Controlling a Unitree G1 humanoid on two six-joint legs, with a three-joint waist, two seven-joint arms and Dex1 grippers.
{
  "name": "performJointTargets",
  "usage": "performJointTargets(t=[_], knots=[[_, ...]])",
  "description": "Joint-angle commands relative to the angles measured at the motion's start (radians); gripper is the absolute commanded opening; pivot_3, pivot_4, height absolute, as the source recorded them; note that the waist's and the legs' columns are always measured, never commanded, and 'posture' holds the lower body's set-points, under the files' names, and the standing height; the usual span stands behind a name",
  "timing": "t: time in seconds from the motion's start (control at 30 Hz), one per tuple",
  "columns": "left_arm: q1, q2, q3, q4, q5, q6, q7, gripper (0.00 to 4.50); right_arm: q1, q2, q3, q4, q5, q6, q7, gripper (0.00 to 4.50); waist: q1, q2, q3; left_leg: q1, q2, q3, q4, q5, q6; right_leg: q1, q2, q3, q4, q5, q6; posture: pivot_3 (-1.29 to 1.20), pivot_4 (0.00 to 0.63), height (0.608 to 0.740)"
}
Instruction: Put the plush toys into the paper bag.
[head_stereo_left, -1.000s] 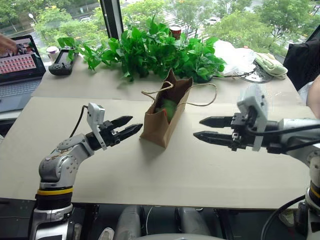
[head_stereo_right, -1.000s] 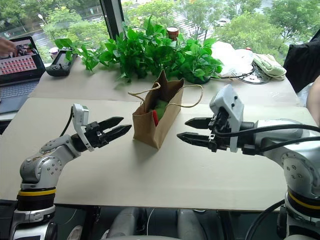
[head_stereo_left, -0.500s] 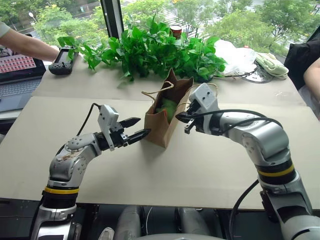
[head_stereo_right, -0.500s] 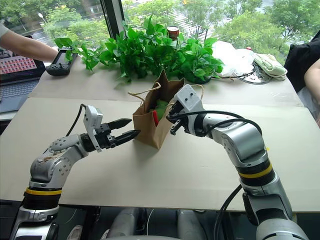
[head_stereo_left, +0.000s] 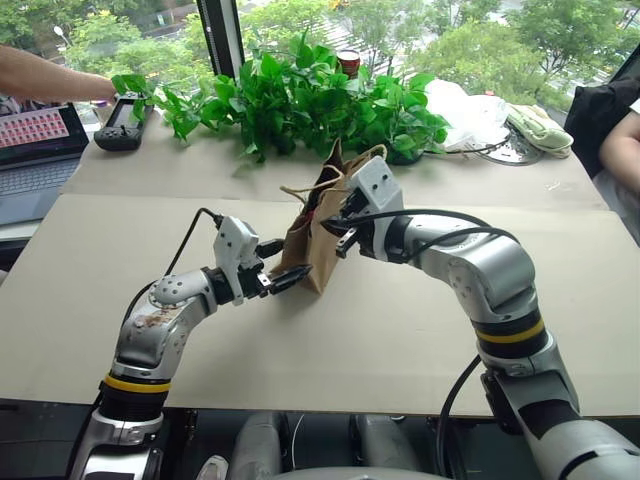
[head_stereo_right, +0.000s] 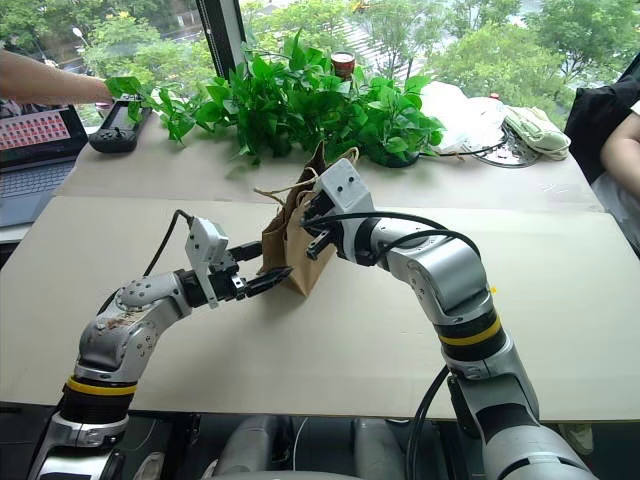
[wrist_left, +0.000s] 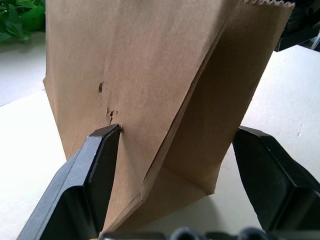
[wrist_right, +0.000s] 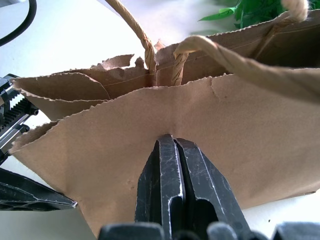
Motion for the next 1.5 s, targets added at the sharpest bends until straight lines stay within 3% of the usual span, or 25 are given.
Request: performJointTargets(t=[0.03,0.23,0.73,0.77,0.87,1.1,1.5], knots=[[-0.017,-0.029,-0.015,-0.032,0.047,-0.032,0.064,3.71,-0.036,0.014,-0.024,-0.014,-0.007,0.007,-0.011,0.02,0.000,0.000,0.000,0.000,0.000,0.000,0.000,0.000,0.000,0.000,0.000,0.000,0.000,0.000,0.000,0.00,0.150,0.740],[-0.021,-0.082,-0.030,-0.053,0.078,-0.030,0.129,3.71,-0.053,0.073,-0.008,-0.020,-0.003,0.038,-0.039,0.02,-0.001,0.000,0.000,0.000,0.000,0.000,0.000,0.000,0.000,0.000,0.000,0.000,0.000,0.000,0.000,0.00,0.150,0.740],[-0.107,-0.178,-0.044,0.148,0.193,-0.180,0.218,3.71,-0.061,0.135,0.002,-0.023,-0.007,0.059,-0.058,0.02,0.001,0.000,0.000,0.000,0.000,0.000,0.000,0.000,0.000,0.000,0.000,0.000,0.000,0.000,0.000,0.00,0.150,0.740],[-0.109,-0.183,-0.045,0.153,0.193,-0.189,0.214,3.30,-0.060,0.135,0.001,-0.023,-0.007,0.060,-0.059,0.00,0.001,0.000,0.000,0.000,0.000,0.000,0.000,0.000,0.000,0.000,0.000,0.000,0.000,0.000,0.000,0.00,0.150,0.740],[-0.108,-0.187,-0.050,0.161,0.193,-0.204,0.199,2.74,-0.058,0.132,0.001,-0.025,-0.005,0.063,-0.061,0.00,-0.001,0.000,0.000,0.000,0.000,0.000,0.000,0.000,0.000,0.000,0.000,0.000,0.000,0.000,0.000,0.00,0.150,0.740],[-0.111,-0.193,-0.044,0.178,0.196,-0.219,0.194,0.05,-0.051,0.121,-0.006,-0.032,-0.005,0.071,-0.065,0.00,0.000,0.000,0.000,0.000,0.000,0.000,0.000,0.000,0.000,0.000,0.000,0.000,0.000,0.000,0.000,0.00,0.150,0.740],[-0.130,-0.207,-0.029,0.232,0.207,-0.245,0.200,0.02,-0.003,0.031,-0.056,-0.110,0.022,0.081,-0.031,0.00,0.000,0.000,0.000,0.000,0.000,0.000,0.000,0.000,0.000,0.000,0.000,0.000,0.000,0.000,0.000,0.00,0.150,0.740]])
